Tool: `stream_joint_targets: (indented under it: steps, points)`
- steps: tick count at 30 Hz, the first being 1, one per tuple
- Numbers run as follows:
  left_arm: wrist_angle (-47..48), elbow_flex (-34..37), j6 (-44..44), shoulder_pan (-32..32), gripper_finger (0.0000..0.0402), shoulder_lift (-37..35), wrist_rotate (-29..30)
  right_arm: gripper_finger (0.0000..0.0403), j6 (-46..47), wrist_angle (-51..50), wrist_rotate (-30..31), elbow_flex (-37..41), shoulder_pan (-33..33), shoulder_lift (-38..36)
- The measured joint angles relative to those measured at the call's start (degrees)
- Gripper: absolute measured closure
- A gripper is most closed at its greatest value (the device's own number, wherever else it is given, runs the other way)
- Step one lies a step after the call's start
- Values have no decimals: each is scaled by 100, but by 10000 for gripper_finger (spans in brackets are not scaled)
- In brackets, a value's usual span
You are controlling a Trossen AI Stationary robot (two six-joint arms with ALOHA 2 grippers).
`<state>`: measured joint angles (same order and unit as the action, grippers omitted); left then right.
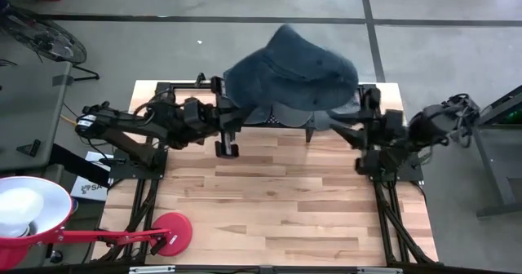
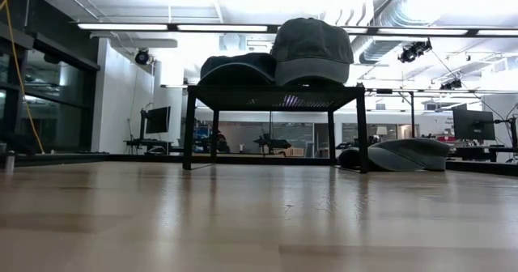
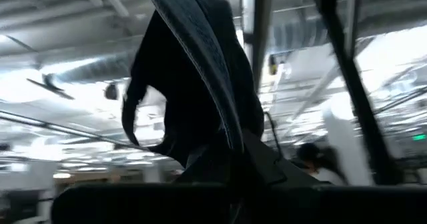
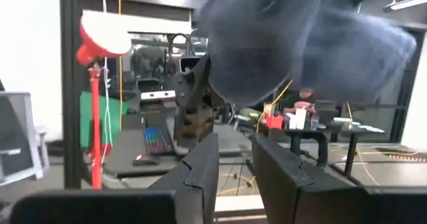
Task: Pick & Place hat
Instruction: Stack the blue cap on top of the stacked blue caps on the shelf
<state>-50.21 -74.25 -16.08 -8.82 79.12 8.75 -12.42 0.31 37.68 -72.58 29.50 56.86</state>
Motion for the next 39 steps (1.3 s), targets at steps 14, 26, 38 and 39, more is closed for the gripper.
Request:
stream_joint_targets:
  steps: [14, 26, 38, 39]
  points:
    - [-446, 1, 1917, 926, 396, 1, -1515, 219, 655, 1778, -2337, 0, -1900, 927]
    - [-359, 1, 1961, 968, 396, 3, -1705, 214, 960, 3221, -3240, 0, -2813, 1671]
    - [3, 1, 1957, 968, 396, 4, -1564, 260, 1254, 3625, -4018, 0, -2992, 1814]
    - [29, 3, 1957, 968, 396, 4, -1545, 270, 1243, 3644, -4068, 0, -2992, 1814]
